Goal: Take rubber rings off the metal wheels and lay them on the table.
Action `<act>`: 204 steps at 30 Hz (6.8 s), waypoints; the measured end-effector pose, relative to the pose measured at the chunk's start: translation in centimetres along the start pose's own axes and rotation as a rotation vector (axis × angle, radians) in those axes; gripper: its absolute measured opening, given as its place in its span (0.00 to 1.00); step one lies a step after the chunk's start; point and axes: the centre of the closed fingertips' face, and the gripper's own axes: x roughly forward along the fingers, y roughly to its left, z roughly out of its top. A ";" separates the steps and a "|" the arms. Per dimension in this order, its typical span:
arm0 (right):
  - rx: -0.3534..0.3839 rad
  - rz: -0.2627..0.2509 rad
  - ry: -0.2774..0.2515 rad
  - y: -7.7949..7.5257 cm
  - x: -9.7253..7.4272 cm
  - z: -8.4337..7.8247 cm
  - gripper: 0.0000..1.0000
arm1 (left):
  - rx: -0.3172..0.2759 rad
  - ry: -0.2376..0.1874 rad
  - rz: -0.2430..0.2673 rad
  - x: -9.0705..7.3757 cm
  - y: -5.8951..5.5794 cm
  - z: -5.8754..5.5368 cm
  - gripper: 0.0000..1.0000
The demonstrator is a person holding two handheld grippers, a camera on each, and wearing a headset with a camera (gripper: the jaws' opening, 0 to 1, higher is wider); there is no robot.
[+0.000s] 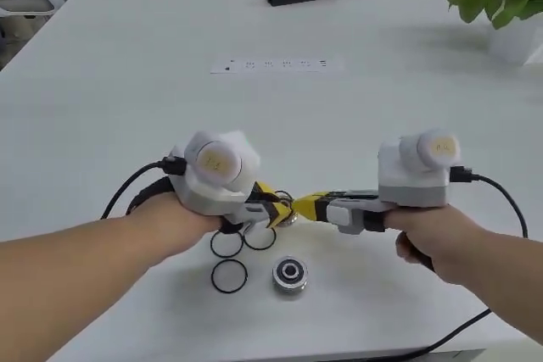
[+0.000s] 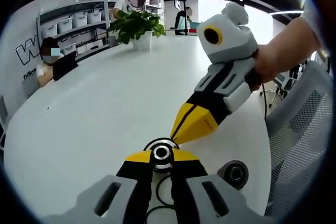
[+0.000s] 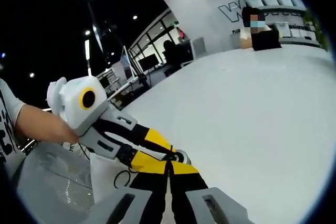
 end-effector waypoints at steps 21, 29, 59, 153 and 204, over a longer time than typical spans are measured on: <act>-0.008 -0.013 0.005 0.1 -0.1 -0.1 0.00 | -0.022 0.003 -0.010 -0.1 0.0 -0.1 0.08; -0.009 -0.007 0.002 -0.1 0.0 0.0 0.00 | -0.006 0.008 -0.020 -0.5 -0.2 -0.1 0.11; -0.007 -0.002 -0.024 0.2 -0.6 1.3 0.00 | 0.010 -0.058 -0.036 -3.6 -0.6 1.7 0.34; -0.022 0.171 -0.082 9.4 -0.5 5.1 0.00 | -0.037 -0.189 0.052 -19.1 -2.2 1.0 0.80; 0.044 0.272 0.078 13.0 3.5 0.2 0.00 | -0.074 -0.123 0.068 -21.2 -3.6 -3.6 0.83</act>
